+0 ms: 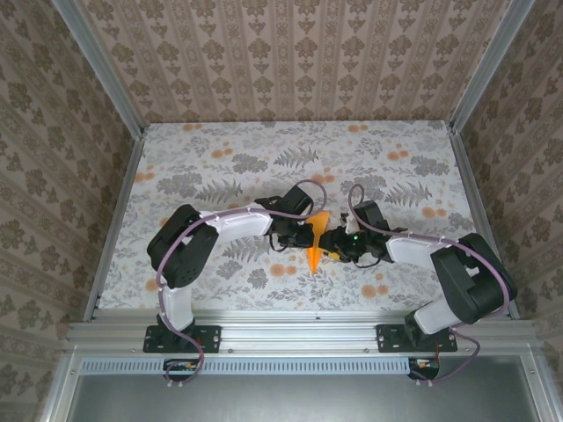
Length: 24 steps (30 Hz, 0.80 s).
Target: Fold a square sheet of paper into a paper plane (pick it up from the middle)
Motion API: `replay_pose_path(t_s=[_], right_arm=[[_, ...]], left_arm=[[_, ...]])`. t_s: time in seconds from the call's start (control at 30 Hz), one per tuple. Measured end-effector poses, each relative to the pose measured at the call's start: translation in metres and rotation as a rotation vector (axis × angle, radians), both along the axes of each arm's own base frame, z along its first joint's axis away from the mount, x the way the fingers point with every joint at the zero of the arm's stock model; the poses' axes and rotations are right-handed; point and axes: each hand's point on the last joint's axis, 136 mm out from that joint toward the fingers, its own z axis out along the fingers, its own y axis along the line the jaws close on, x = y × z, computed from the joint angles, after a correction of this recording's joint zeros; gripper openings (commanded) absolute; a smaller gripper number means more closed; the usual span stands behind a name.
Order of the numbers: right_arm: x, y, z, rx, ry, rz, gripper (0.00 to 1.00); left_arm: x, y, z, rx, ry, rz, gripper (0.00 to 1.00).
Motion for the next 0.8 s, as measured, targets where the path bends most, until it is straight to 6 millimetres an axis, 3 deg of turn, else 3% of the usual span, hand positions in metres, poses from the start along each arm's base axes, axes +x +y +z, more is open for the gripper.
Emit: replay_pose_path(t_s=[0.43,0.8], right_arm=[[0.002,0.014,-0.010,-0.011,0.019,0.037,0.45],[0.004,0.021,-0.008,-0.029,-0.022,0.075,0.45]], left_arm=[[0.000,0.004,-0.008,-0.043,0.036,0.025,0.14],[0.002,0.008,-0.007,-0.073,0.064,0.053,0.14]])
